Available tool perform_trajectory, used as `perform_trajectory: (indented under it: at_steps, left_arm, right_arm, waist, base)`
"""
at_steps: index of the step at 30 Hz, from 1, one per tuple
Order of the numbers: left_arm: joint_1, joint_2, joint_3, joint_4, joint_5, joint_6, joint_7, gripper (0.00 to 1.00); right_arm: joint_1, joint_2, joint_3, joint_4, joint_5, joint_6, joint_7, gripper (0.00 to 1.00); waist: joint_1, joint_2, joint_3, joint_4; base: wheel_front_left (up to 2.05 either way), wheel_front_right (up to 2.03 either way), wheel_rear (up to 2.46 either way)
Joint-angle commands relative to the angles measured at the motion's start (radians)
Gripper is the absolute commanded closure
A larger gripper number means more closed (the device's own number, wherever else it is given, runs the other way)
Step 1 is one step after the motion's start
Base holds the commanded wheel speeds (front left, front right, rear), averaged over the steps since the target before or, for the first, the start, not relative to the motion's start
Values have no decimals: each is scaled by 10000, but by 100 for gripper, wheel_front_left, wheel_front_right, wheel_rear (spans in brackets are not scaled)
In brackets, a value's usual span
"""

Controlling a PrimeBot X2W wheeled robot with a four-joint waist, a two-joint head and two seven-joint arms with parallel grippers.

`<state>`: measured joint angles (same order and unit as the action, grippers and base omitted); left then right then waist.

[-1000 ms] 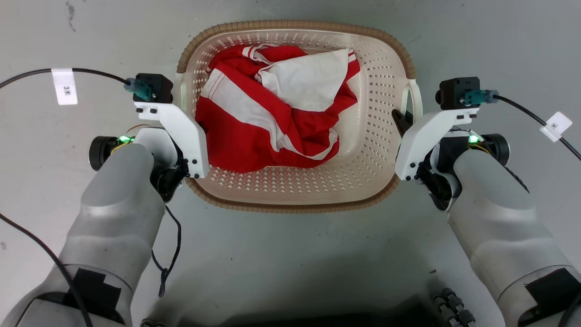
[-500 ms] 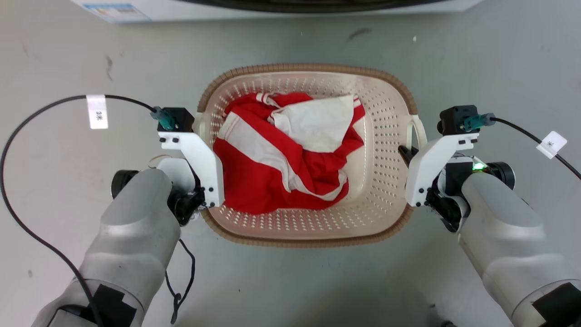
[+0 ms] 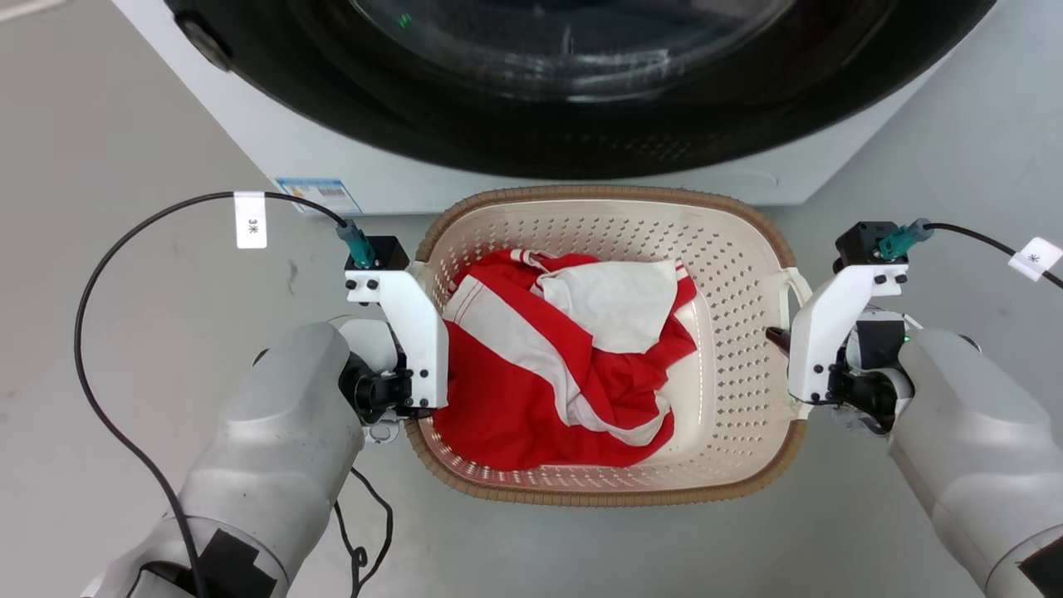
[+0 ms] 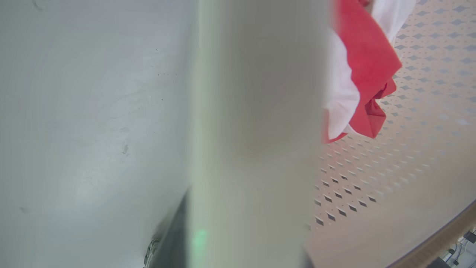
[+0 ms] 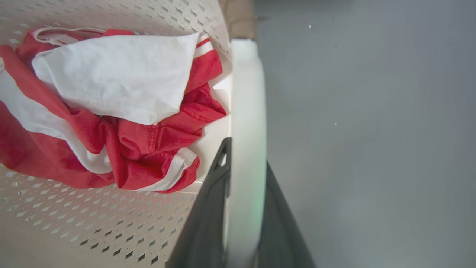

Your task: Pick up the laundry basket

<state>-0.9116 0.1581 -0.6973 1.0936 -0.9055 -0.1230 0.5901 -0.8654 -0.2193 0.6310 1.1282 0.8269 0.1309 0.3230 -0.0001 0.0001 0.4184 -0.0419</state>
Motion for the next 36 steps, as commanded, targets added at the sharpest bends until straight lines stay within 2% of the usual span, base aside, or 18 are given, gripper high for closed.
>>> perform_trajectory:
  at_steps: [1, 12, 20, 36]
  left_arm:
    - [-221, 58, -14, -86, -148, -133, 95, 100]
    - [175, 115, -143, 486, -782, -119, 794, 100]
    - [646, -71, -197, 989, -1170, -117, 1640, 100]
    - [1483, -425, -347, 1488, -1491, -115, 2245, 100]
  right_arm:
    - [-73, -215, 43, 111, 108, -3, 249, 100]
    - [187, -199, 43, 732, 854, -10, 1964, 100]
    - [466, -38, 120, 1032, 1121, -10, 3005, 100]
    - [1341, 130, 322, 1064, 1406, -6, 3622, 100]
  waist:
    - [1, -1, -561, 90]
    - [1, -1, -2202, 35]
    - [1, -1, -2983, 101]
    - [1, -1, -3678, 419]
  base:
    - [0, 0, 0]
    - [0, 0, 0]
    - [0, 0, 0]
    - [0, 0, 0]
